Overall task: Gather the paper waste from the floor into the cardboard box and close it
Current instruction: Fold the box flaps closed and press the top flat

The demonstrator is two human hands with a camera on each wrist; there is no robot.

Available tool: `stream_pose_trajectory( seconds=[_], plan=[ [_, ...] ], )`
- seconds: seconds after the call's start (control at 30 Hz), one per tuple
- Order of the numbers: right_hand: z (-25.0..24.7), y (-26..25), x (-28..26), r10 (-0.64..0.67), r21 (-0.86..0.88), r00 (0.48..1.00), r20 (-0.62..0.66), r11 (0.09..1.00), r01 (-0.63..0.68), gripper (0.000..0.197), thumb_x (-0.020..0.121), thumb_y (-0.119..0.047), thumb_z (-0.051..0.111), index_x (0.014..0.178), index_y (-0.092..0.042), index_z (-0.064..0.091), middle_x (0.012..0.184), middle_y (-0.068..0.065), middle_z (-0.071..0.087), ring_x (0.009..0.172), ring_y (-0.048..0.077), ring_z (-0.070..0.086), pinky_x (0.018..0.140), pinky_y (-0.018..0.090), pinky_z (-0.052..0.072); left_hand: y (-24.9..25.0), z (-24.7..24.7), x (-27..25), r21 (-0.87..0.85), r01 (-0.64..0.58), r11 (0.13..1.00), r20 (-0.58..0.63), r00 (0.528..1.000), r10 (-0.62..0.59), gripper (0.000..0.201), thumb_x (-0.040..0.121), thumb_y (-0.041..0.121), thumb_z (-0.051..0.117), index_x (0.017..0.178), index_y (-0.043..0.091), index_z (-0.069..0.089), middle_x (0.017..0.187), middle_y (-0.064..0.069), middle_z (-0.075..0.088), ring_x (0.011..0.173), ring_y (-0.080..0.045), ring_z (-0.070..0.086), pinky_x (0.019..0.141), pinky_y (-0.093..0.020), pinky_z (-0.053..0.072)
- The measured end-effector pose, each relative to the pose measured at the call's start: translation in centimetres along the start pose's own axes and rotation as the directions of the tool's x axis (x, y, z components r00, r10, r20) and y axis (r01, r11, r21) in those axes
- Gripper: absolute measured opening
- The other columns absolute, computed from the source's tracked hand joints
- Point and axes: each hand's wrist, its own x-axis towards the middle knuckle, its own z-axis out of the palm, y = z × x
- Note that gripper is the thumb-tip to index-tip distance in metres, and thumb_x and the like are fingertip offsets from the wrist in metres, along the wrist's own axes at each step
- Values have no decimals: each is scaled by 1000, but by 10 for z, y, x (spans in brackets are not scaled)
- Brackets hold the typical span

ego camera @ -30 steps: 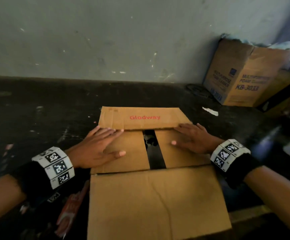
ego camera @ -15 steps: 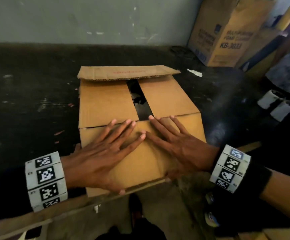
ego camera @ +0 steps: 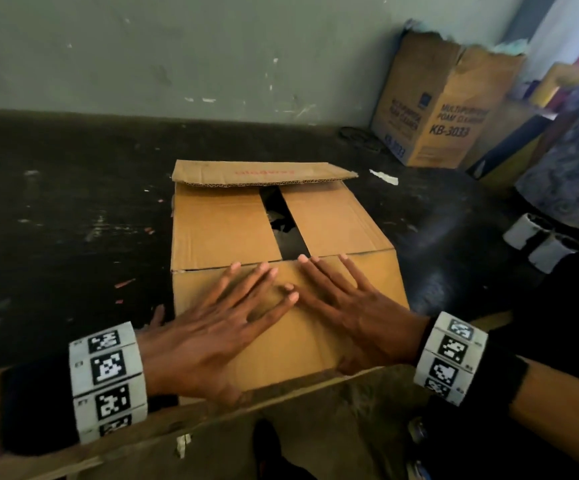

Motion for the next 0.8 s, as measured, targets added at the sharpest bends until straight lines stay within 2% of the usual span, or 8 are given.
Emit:
stream_pose_trajectory(
  seconds=[0.1,0.27,0.37,0.43,0.47,0.53,0.67,0.8],
  plan=[
    [-20,12,-11,-25,59,996,-81,998,30,112,67,-77,41,144,-33,-27,150,12,-35,137,21,-34,113,49,-22,-4,-25,-7,-13,-5,1000,19,1000,5,120,69,65,62,129,44,-40,140,6,-50,123,-8,-51,109,-44,-27],
    [-79,46,-40,52,165,995,-88,986,-37,116,68,-69,64,137,-48,-26,149,-6,-39,136,10,-38,108,33,-28,-27,-84,-15,-38,-19,999,-46,999,17,106,69,71,58,137,51,-21,145,18,-39,119,9,-47,95,-15,-32],
    [-102,64,-44,104,172,987,-120,982,-82,102,73,-71,55,142,-47,-16,152,-11,-31,138,7,-33,111,31,-25,-37,-117,-18,-86,25,996,-95,995,-34,92,64,76,53,135,60,-3,148,30,-15,122,22,-32,100,-11,-19],
    [-112,78,-41,151,181,965,-215,977,-113,91,77,-73,49,145,-47,-7,158,-9,-19,141,5,-25,114,31,-20,-45,-135,-19,-160,86,983,-163,980,-112,79,68,70,52,133,63,6,143,35,6,132,17,-2,111,-19,7],
    [-114,85,-37,180,183,947,-266,974,-133,86,80,-71,45,146,-45,-2,160,-7,-12,142,5,-19,113,29,-18,-50,-141,-17,-185,105,977,-199,970,-142,75,73,66,53,133,63,8,139,34,15,130,12,16,106,-20,23],
    [-115,100,-22,251,181,912,-325,963,-201,76,88,-62,43,149,-39,5,161,-4,-2,146,9,-10,110,28,-16,-63,-146,-8,-138,161,977,-288,937,-195,73,80,58,54,137,55,8,140,27,25,124,4,28,99,-22,32],
    [-91,117,19,355,200,881,-312,931,-304,77,92,-51,47,150,-34,-1,161,3,-1,148,21,-4,114,39,-12,-94,-127,20,144,341,929,-417,872,-255,83,85,60,47,143,36,-6,158,3,12,144,-13,7,110,-26,-4],
    [-58,138,54,446,369,878,-173,856,-363,83,90,-55,48,149,-37,-8,159,5,-17,147,27,-13,118,49,-5,-122,-97,39,108,421,901,-354,863,-361,80,84,67,34,136,35,-18,157,-1,-12,141,-14,-20,110,-33,-16]
  ],
)
